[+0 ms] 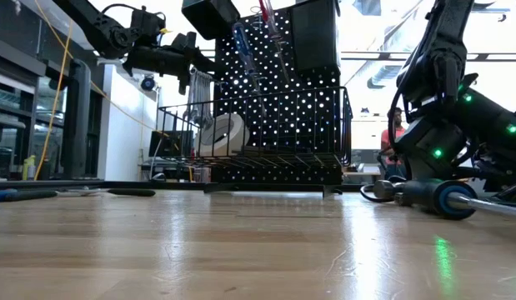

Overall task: Hang tools onto peg board
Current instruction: Put the socket in the left black bin on the pegboard

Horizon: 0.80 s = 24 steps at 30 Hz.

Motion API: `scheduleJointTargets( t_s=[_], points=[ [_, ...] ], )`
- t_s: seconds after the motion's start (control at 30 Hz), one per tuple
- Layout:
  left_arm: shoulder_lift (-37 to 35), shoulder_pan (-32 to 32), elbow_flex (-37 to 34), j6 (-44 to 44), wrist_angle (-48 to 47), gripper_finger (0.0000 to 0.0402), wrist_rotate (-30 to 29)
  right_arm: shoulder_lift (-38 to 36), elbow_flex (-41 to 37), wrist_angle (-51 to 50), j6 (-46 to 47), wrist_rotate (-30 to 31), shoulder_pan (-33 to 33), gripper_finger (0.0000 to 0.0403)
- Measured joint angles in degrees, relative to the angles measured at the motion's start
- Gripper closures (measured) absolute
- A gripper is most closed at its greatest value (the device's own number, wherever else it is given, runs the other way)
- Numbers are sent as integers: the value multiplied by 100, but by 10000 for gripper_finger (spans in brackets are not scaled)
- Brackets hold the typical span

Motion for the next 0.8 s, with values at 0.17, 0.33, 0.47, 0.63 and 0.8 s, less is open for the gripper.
scheduleJointTargets(
  t_s=[0.17,0.33,0.47,0.63,0.8],
  points=[
    [0,-2,0,-11,31,245,-1,14,135,-115,-55,73,103,403],
    [0,-2,0,-9,56,245,2,-52,290,-242,34,97,131,403],
    [0,-2,0,-9,73,245,7,-324,485,-277,258,96,113,403],
    [0,-2,0,-7,107,245,4,-581,700,-677,494,117,114,403],
    [0,-2,0,-5,107,245,4,-828,901,-1123,780,220,113,403]
  ],
)
